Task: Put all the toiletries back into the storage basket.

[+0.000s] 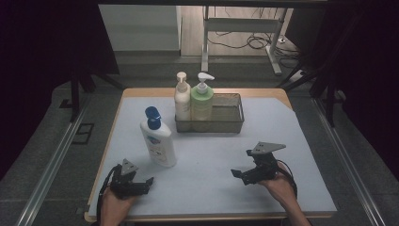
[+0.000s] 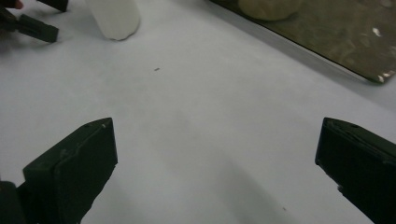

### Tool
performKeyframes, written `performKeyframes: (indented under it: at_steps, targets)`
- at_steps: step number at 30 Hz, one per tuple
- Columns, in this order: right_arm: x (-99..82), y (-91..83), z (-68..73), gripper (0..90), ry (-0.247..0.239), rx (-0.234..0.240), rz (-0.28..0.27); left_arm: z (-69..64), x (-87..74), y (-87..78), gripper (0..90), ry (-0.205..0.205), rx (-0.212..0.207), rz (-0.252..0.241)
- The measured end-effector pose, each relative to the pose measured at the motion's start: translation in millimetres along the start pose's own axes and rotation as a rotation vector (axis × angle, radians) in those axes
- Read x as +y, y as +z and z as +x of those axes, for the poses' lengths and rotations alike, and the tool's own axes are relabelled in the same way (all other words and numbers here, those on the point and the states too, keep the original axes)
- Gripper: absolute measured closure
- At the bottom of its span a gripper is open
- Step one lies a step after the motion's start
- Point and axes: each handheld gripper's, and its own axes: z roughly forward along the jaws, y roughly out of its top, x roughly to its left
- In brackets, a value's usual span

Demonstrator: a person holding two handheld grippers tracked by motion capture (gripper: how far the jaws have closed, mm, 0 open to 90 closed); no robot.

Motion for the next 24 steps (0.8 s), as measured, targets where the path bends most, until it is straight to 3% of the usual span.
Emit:
performKeyframes:
  at_steps: [10, 24]
  targets:
    - [20.2, 15.5, 15.7, 0.0, -0.065, 0.049, -0.015, -0.1, 0.0, 0.0, 12.7, 0.001, 0.000, 0.000]
    - [47.0, 35.6, 33.1, 0.0, -0.098, 0.091, -0.054, 0.2, 0.2, -0.1, 12.9, 0.005, 0.000, 0.001]
